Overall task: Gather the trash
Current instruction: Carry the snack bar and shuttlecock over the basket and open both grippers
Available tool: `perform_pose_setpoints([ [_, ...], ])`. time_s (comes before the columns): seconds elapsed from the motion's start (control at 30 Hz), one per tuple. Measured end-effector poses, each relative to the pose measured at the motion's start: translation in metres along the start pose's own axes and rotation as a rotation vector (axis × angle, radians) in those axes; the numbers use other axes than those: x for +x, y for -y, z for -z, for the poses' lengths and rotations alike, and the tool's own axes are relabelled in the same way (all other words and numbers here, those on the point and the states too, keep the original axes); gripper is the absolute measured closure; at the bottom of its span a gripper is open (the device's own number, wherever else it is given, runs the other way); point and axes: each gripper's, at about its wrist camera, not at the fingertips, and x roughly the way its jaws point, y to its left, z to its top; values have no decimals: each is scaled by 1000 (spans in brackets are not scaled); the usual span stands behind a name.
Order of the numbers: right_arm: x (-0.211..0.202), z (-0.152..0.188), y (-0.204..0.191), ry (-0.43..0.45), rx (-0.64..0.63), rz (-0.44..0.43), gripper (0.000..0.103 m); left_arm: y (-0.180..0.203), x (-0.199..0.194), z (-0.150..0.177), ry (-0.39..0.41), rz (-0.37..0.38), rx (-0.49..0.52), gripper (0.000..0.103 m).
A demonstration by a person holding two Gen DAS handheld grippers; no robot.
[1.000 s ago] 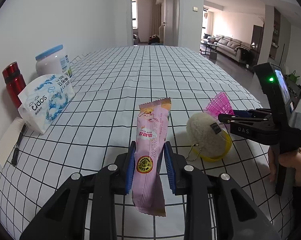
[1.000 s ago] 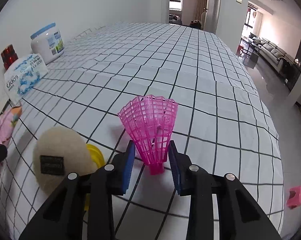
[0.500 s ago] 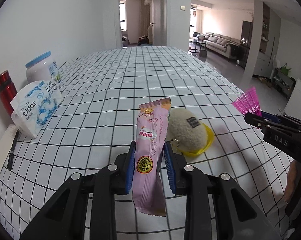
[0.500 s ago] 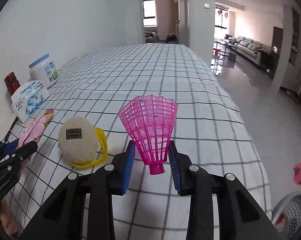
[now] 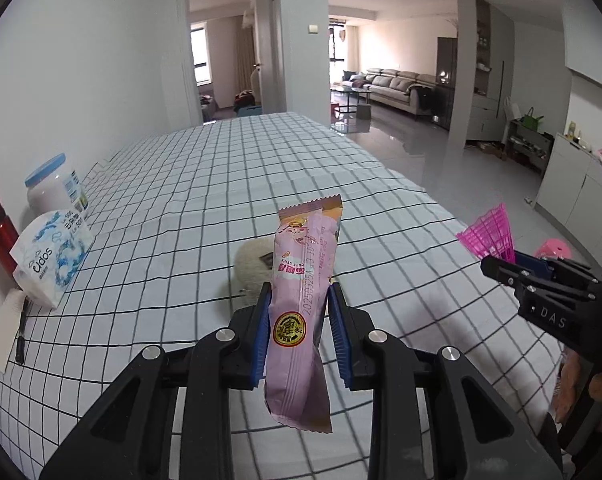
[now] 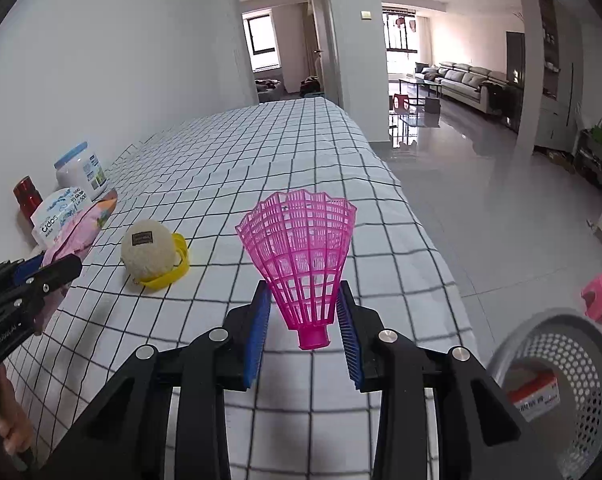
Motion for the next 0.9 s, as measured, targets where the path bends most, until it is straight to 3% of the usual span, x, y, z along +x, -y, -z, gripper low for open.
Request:
perform_pose_setpoints([
  [0.2,-35,26,40,20,92,22,70,47,-11,0,12,58,43,75],
  [0.5,-89,71,120,58,236,166,70,147,-7,4,-22,226,116,75],
  [0.9,-119,131,205,21,376,281,70,265,14,19,-111,371,227,75],
])
